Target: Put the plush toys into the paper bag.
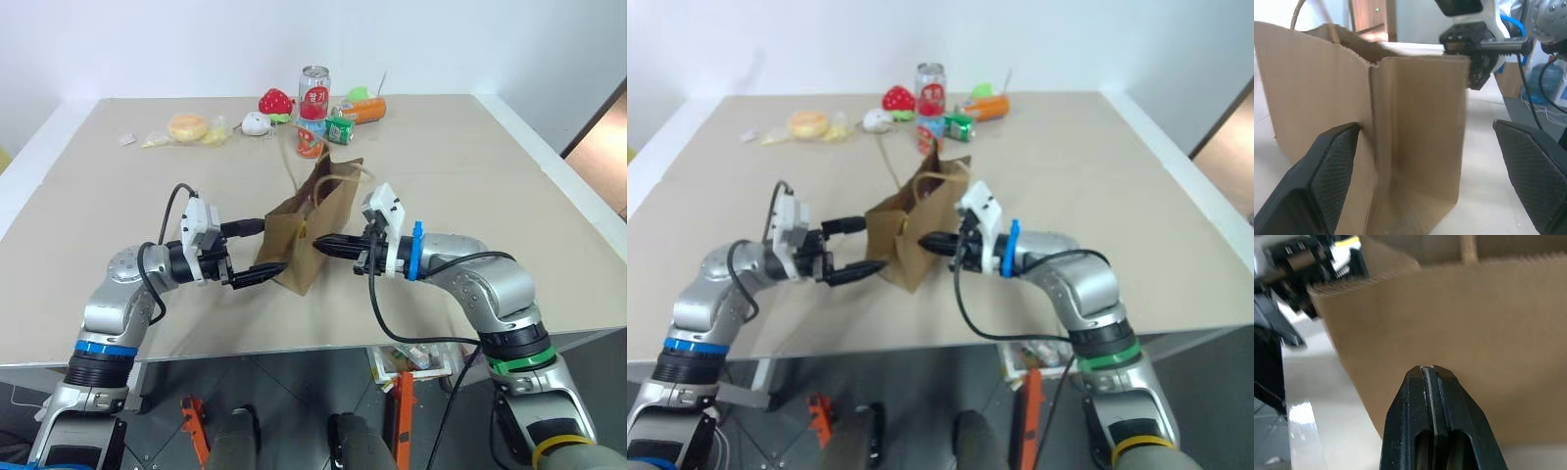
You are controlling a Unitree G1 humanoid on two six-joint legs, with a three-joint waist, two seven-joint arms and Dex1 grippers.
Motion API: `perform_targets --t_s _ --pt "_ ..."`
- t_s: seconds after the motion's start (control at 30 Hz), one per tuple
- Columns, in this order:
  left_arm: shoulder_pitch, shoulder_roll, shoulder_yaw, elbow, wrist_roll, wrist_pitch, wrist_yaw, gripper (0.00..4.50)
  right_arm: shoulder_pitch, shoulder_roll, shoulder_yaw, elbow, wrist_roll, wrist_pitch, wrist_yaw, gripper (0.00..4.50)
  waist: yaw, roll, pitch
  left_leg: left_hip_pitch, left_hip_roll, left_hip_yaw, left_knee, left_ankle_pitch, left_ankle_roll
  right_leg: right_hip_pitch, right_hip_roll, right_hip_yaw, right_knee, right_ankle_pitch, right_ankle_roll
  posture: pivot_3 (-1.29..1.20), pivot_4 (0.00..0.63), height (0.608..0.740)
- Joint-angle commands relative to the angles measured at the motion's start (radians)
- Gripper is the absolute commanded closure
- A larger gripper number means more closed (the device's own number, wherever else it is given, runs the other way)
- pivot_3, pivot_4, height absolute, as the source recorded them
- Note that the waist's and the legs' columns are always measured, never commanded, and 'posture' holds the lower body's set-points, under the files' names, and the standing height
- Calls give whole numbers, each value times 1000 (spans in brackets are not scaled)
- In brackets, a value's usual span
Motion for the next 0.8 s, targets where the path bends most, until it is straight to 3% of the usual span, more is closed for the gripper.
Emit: perform_targets --t_s 0.03,0.27,0.6,0.8 --pt "-41 -13 -6 22 33 -48 6 0 -20 30 6 -67 14 8 -10 4462 0 0 0 0 0 0 0 0 0 0 0 0 0 0 0 0 150 740" --pt "-77 -46 -13 75 106 -112 62 0 -33 99 46 -34 -30 1 -50 4462 0 0 0 0 0 0 0 0 0 0 0 0 1 0 0 0 150 740" --pt "-134 -90 22 -13 44 79 197 0 -73 156 47 25 -80 -24 -75 4462 0 0 0 0 0 -1 0 1 1 0 0 0 2 1 1 0 150 740" --pt "-144 -65 -41 4 161 68 242 0 -73 150 27 27 -87 -26 -75 4462 0 0 0 1 0 -1 0 1 1 0 1 0 2 1 0 0 150 740"
